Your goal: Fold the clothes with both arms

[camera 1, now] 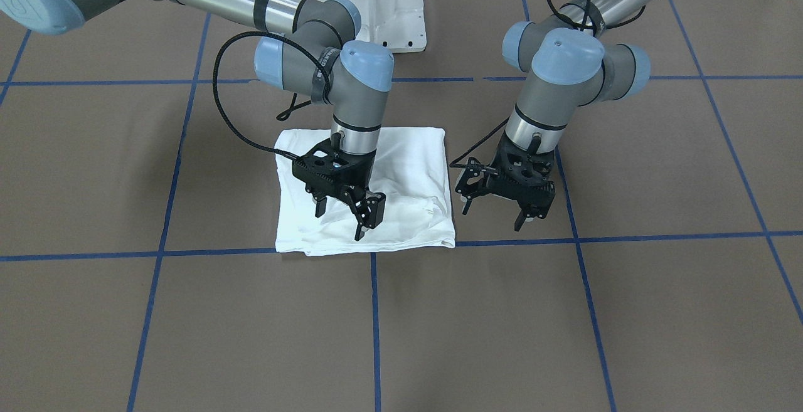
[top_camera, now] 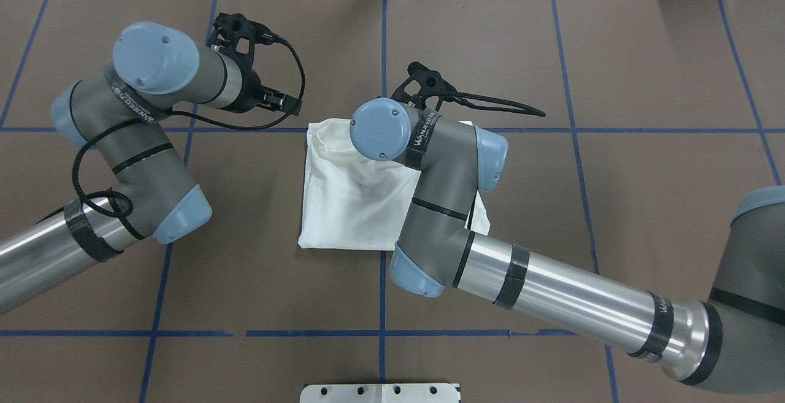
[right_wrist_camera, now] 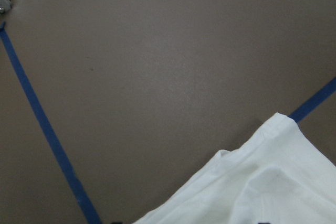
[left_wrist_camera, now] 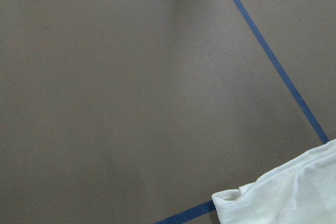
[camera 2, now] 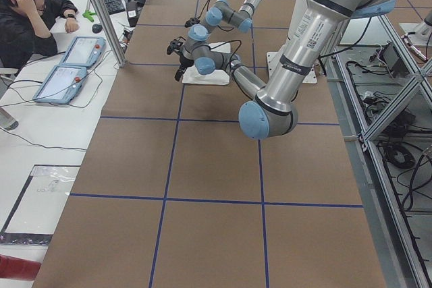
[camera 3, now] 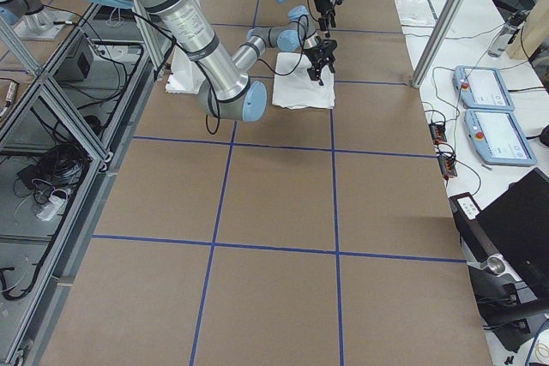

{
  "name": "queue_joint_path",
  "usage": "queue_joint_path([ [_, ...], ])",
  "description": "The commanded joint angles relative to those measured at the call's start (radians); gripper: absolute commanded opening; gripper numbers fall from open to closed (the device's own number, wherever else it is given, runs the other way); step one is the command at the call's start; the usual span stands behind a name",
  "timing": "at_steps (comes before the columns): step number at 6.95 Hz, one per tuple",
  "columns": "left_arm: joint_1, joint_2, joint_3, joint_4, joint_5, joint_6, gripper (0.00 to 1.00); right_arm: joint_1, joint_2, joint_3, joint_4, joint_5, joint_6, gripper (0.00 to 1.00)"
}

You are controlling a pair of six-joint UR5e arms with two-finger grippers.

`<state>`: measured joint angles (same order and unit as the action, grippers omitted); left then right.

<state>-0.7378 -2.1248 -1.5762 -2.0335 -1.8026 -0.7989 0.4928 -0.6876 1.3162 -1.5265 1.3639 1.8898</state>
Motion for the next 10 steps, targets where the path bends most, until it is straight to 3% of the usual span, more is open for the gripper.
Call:
queue_joint_path([
  [1, 0.0, 0.0, 0.002, 0.001, 0.0, -0.002, 1.0, -0.007, 0.002, -0.041, -0.007, 0.026, 0.017, 0.82],
  [2, 0.0, 0.0, 0.001, -0.001, 0.0, -0.002, 1.0, -0.005, -0.001, -0.041, -0.009, 0.044, 0.014, 0.69],
  [3, 0.0, 0.0, 0.001, -0.001, 0.0, -0.029, 1.0, -0.004, -0.001, -0.04, -0.014, 0.064, 0.012, 0.28],
  [4, 0.002, 0.0, -0.001, -0.001, 0.0, -0.043, 1.0, 0.001, -0.001, -0.034, -0.043, 0.067, 0.011, 0.0],
  [8, 0.006, 0.012, -0.002, -0.001, 0.0, -0.068, 1.0, 0.03, -0.003, -0.02, -0.118, 0.07, -0.031, 0.0],
  [10, 0.009, 0.054, -0.004, -0.074, 0.002, -0.077, 1.0, 0.041, -0.003, -0.02, -0.151, 0.064, -0.064, 0.0],
])
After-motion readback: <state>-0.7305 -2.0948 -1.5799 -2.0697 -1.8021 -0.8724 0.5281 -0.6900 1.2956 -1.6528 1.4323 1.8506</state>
